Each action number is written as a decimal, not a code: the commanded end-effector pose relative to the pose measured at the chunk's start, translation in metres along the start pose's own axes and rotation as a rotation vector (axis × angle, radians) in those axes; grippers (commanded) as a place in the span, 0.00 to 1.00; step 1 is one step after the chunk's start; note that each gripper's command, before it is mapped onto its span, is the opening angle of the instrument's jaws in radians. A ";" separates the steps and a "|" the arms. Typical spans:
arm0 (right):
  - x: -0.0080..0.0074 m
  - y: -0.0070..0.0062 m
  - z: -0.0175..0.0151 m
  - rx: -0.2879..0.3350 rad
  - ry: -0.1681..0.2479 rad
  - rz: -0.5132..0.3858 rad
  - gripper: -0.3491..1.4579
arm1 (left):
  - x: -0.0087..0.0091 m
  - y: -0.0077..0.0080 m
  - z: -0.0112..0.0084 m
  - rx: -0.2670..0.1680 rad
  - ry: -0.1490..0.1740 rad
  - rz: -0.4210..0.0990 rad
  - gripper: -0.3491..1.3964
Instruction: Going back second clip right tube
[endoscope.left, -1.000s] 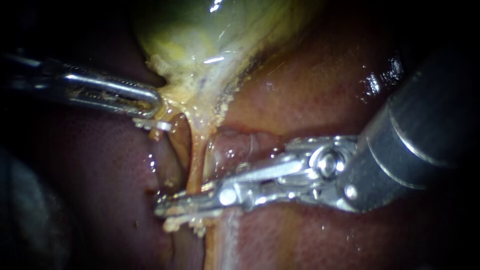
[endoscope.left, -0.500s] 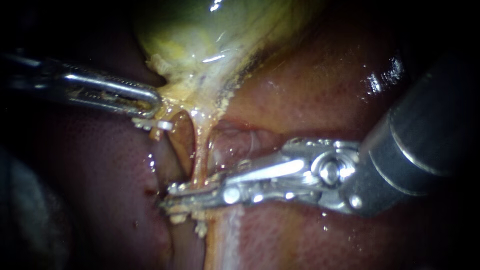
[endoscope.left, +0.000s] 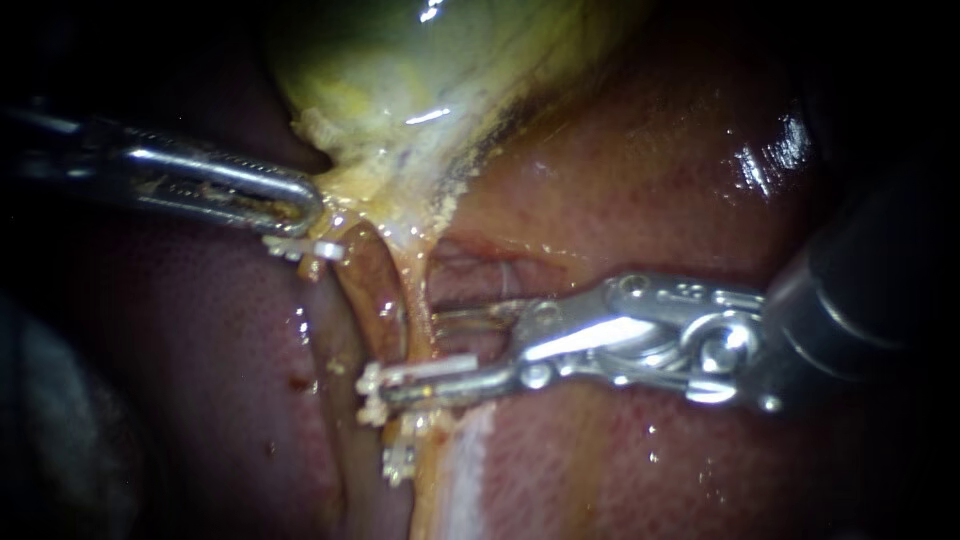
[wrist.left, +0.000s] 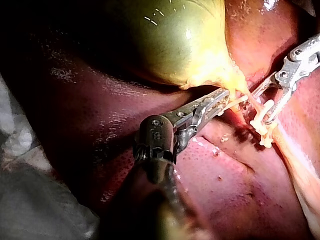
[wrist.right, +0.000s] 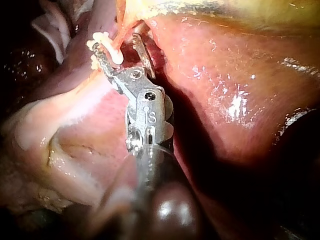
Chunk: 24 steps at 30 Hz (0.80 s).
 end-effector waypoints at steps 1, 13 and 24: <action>0.0002 -0.0001 -0.0008 -0.002 0.002 -0.008 0.47 | 0.0000 0.0000 0.0000 0.000 0.000 0.000 0.00; 0.0023 -0.0010 -0.0093 -0.019 -0.033 -0.206 0.47 | 0.0000 -0.0002 -0.0001 -0.002 -0.001 0.001 0.00; 0.0015 -0.0010 -0.0117 -0.035 -0.130 -0.287 0.47 | -0.0003 -0.0004 0.0002 0.001 0.000 0.003 0.00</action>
